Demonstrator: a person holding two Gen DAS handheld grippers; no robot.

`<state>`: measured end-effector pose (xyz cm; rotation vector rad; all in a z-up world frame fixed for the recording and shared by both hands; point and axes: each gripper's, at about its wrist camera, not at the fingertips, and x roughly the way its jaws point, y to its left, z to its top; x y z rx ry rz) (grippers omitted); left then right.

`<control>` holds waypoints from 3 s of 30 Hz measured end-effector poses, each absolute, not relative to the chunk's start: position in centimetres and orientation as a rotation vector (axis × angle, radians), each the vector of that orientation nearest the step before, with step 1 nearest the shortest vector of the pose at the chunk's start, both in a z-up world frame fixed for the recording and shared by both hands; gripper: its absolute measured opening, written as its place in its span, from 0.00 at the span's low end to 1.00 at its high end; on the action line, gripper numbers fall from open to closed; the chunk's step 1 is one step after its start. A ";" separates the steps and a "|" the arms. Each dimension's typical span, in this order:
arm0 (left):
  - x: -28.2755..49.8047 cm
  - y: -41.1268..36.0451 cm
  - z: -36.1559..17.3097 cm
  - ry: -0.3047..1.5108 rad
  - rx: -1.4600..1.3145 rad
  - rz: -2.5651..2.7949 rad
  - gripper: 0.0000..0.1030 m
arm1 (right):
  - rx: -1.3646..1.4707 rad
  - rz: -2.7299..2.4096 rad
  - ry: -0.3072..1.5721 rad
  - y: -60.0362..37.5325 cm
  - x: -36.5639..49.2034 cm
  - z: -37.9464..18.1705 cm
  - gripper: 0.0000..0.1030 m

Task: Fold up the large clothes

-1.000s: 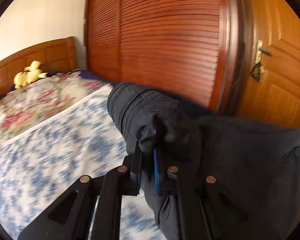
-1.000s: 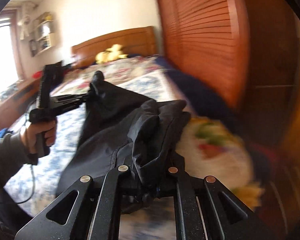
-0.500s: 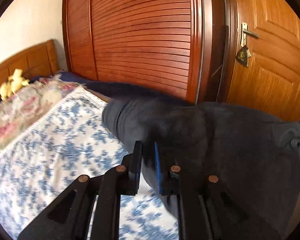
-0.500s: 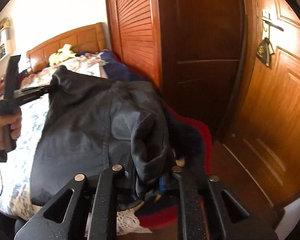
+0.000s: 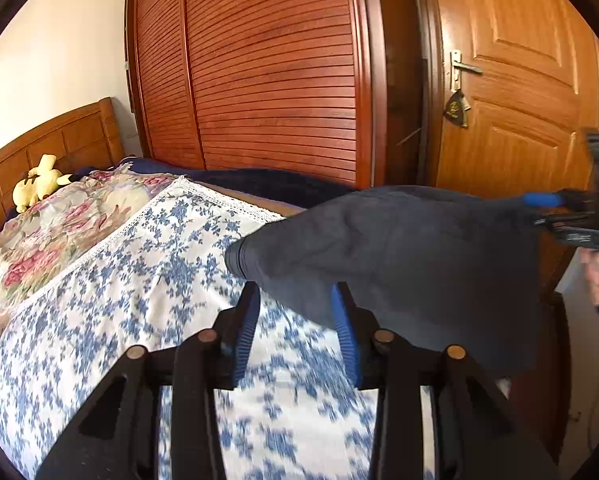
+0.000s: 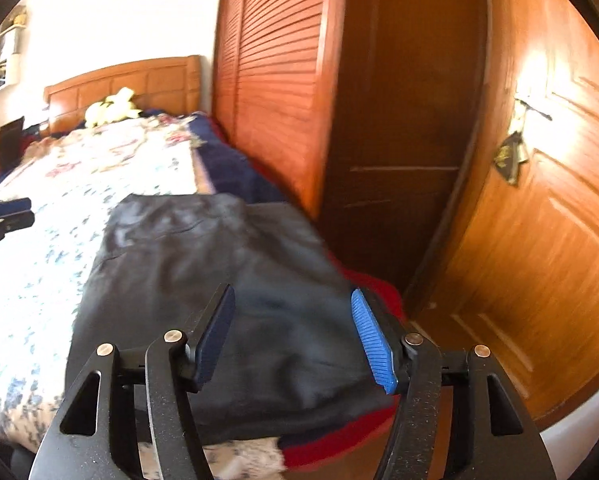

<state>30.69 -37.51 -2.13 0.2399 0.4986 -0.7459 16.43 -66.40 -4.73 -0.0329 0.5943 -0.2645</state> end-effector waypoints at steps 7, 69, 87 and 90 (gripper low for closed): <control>25.5 -32.8 -0.7 0.458 0.203 -0.755 0.52 | 0.070 -0.235 0.754 -67.7 19.9 -10.4 0.61; 8.6 -0.1 -5.8 0.597 -0.025 -0.143 0.56 | 0.019 0.350 0.604 -22.3 12.3 -8.8 0.85; 3.3 5.6 -0.5 0.405 -0.069 -0.014 0.56 | 0.008 0.446 0.407 -16.8 6.5 -1.1 0.85; 3.4 5.9 -0.6 0.405 -0.074 -0.013 0.56 | 0.004 0.438 0.401 -16.8 6.3 -0.9 0.85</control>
